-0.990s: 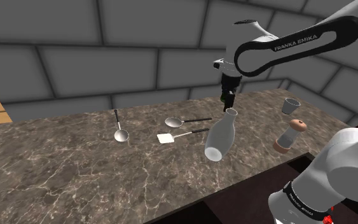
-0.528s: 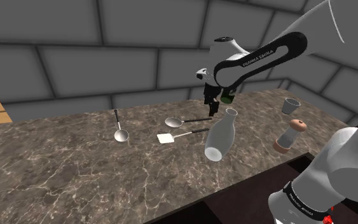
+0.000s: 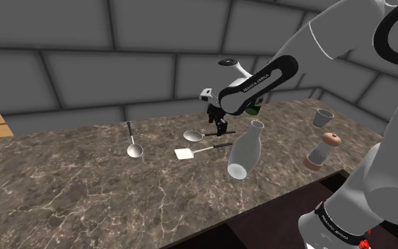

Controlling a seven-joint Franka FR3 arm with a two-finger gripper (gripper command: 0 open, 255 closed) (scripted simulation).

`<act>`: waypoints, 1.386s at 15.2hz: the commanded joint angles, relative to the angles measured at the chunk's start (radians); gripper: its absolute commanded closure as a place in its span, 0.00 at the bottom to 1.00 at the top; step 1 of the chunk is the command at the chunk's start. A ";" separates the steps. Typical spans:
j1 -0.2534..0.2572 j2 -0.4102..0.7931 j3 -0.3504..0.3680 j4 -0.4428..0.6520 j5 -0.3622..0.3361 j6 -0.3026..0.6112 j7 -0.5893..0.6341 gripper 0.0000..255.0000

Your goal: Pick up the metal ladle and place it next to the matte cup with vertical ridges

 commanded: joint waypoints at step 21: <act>-0.007 0.112 -0.007 0.019 -0.015 0.098 -0.006 1.00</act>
